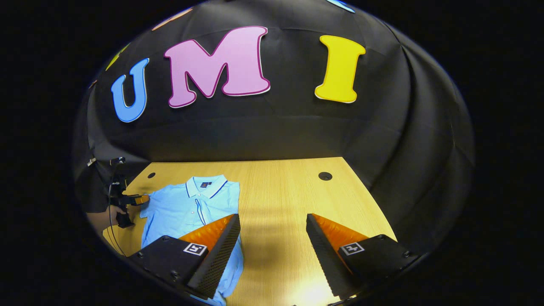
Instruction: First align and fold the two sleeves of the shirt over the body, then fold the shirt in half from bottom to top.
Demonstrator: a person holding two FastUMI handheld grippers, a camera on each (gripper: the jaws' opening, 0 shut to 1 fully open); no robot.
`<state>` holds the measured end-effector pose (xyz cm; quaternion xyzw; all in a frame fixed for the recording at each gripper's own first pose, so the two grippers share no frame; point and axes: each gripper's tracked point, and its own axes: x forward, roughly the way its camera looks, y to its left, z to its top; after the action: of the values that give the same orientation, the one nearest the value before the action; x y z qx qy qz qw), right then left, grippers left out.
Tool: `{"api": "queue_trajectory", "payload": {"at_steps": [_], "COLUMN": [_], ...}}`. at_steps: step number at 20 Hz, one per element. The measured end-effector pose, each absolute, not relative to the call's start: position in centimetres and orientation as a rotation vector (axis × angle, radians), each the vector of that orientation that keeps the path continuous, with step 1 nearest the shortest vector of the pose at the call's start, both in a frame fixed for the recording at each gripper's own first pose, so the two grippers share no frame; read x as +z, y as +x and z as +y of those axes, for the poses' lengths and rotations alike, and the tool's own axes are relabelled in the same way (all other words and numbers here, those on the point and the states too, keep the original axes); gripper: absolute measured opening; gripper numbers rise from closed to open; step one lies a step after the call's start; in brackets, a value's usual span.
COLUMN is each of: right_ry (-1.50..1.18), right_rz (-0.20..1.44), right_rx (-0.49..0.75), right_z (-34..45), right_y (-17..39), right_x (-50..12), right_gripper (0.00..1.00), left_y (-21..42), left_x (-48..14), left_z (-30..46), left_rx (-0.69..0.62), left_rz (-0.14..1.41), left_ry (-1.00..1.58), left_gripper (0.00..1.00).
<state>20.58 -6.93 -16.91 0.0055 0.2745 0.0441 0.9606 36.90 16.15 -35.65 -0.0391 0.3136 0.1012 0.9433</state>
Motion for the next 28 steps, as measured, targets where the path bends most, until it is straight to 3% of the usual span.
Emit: {"api": "queue_trajectory", "payload": {"at_steps": [1, 6, 8, 18, 28], "right_ry": [0.013, 0.041, 0.048, 0.06, 0.09], "right_rz": [0.56, 0.588, 0.588, 0.581, 0.594], "right_rx": [0.089, 0.089, 0.087, 0.075, 0.11], "right_z": [-7.0, -7.0, -7.0, -8.4, -7.4], "right_y": [20.4, 19.4, 19.3, 19.1, 19.3], "right_x": [-17.2, -18.5, -18.6, -18.7, -19.0], "right_gripper": [0.97, 0.98, 0.98, 0.97, 0.97], "left_y": [36.9, 37.4, 37.3, 37.7, 38.2], "left_x": [-35.8, -35.4, -35.3, -32.7, -27.3], "left_z": [15.9, 14.0, 13.8, 13.7, 5.9], "left_rx": [0.191, 0.138, 0.141, 0.169, 0.042], "left_rz": [0.647, 0.637, 0.639, 0.644, 0.59], "left_ry": [-0.078, -0.12, -0.142, -0.181, -0.125], "left_gripper": [0.86, 0.18, 0.07, 0.06, 0.06]}}
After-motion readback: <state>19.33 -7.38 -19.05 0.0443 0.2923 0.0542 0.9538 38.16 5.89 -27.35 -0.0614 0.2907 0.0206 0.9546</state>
